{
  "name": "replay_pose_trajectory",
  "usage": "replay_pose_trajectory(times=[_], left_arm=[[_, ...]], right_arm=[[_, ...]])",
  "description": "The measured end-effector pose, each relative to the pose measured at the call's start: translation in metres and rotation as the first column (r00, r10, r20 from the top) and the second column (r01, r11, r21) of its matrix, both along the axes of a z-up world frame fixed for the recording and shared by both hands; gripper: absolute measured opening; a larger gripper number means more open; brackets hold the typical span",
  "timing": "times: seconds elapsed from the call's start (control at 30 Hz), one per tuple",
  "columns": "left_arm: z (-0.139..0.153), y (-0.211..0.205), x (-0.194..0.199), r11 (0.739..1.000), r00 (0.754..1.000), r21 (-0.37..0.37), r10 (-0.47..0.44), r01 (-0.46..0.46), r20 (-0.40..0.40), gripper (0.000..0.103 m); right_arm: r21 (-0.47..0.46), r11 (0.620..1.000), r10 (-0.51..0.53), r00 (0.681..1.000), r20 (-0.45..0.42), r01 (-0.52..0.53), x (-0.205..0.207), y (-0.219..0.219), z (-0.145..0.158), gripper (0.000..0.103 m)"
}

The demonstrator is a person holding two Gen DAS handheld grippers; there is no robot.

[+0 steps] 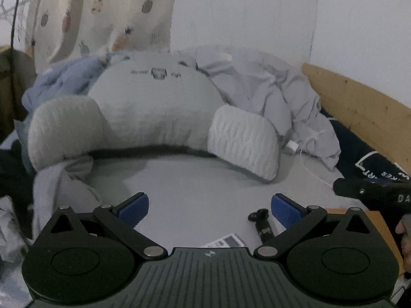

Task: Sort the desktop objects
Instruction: 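Lower the right tool over the black stick device and close on it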

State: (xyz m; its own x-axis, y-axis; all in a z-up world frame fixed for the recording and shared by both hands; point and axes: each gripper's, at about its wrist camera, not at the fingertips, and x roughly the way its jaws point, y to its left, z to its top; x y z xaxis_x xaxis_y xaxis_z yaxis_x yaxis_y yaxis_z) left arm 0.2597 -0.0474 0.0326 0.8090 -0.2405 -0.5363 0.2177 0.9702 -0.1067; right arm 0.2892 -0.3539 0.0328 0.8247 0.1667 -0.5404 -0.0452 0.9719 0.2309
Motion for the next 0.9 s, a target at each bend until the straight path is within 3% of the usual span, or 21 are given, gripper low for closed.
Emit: replay_pose_trajectory(times=[0.57, 0.7, 0.9], left_arm=[[-0.065, -0.005, 0.062, 0.998, 0.99, 0.032, -0.042, 0.046, -0.131, 0.103], [-0.071, -0.008, 0.07, 0.998, 0.988, 0.031, -0.048, 0.053, -0.146, 0.103], [-0.078, -0.006, 0.069, 0.999, 0.985, 0.01, -0.044, 0.046, -0.167, 0.103]], right_arm=[[0.019, 1.0, 0.002, 0.983, -0.183, 0.001, 0.075, -0.008, -0.095, 0.102], [0.011, 1.0, 0.01, 0.971, -0.24, -0.008, 0.089, -0.007, -0.118, 0.089], [-0.012, 1.0, 0.013, 0.949, -0.316, -0.018, 0.109, -0.004, -0.153, 0.08]])
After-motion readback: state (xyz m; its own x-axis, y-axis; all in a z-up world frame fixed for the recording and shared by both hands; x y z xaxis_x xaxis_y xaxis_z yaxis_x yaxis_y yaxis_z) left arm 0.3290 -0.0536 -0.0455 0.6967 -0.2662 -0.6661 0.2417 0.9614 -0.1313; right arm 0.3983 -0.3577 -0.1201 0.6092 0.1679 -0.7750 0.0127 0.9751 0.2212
